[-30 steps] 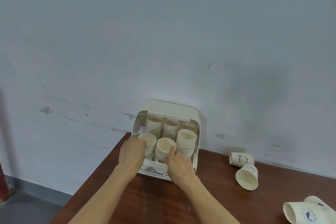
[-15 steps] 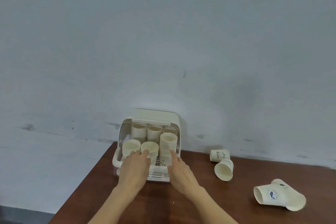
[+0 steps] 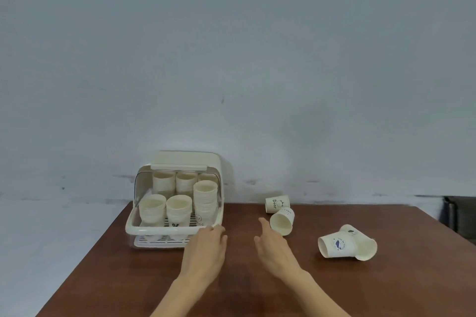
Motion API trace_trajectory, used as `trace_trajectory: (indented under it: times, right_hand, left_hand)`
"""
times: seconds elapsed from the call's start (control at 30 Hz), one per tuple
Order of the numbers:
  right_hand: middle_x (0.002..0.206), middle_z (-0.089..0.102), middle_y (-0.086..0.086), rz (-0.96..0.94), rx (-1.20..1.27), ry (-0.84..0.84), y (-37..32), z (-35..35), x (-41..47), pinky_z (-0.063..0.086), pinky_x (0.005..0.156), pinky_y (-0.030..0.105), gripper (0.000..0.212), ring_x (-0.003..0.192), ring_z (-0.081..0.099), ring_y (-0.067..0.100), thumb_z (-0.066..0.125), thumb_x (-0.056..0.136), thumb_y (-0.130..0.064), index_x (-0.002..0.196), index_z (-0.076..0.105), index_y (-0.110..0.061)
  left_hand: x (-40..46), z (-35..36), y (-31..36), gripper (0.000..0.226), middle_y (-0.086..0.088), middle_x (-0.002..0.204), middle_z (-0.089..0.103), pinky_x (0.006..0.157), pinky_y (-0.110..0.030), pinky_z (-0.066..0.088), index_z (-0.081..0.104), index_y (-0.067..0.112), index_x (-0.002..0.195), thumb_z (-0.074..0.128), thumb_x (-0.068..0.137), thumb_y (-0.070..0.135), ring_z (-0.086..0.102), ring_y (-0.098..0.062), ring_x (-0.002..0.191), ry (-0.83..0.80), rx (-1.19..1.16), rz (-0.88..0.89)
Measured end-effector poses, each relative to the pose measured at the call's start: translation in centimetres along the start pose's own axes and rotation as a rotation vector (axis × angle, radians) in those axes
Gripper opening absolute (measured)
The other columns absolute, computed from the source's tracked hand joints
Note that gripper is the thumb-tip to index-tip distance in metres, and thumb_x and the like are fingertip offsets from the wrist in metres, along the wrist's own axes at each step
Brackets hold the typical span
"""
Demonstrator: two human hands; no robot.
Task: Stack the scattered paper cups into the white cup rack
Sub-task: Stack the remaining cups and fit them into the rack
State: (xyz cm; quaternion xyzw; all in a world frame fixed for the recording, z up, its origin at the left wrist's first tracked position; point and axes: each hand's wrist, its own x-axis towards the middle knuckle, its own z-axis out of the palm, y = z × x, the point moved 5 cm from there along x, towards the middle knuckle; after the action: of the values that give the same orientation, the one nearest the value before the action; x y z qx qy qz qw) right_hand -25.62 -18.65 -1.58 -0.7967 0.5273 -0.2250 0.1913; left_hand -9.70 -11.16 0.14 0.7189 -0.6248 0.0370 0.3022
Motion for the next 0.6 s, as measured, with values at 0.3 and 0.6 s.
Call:
trace_trajectory:
  times: [0.3, 0.6]
  right_hand:
    - [0.093, 0.063, 0.009, 0.113, 0.0, 0.065, 7.0, -3.6, -1.6, 0.044, 0.084, 0.043, 0.05, 0.089, 0.058, 0.031, 0.037, 0.094, -0.022, 0.142, 0.025, -0.018]
    - [0.112, 0.063, 0.013, 0.183, 0.061, 0.104, 12.4, -6.2, -3.2, 0.045, 0.083, 0.038, 0.052, 0.099, 0.058, 0.028, 0.039, 0.098, -0.023, 0.147, 0.025, -0.015]
  left_hand:
    - [-0.1, 4.7, 5.1, 0.029, 0.008, 0.107, 0.059, 0.085, -0.03, 0.044, 0.055, 0.029, 0.121, 0.037, 0.099, 0.037, 0.055, -0.014, 0.105, -0.096, -0.041, 0.05]
    - [1.2, 9.2, 9.5, 0.028, 0.005, 0.11, 0.059, 0.084, -0.033, 0.044, 0.056, 0.027, 0.119, 0.039, 0.098, 0.037, 0.057, -0.021, 0.106, -0.227, -0.043, 0.028]
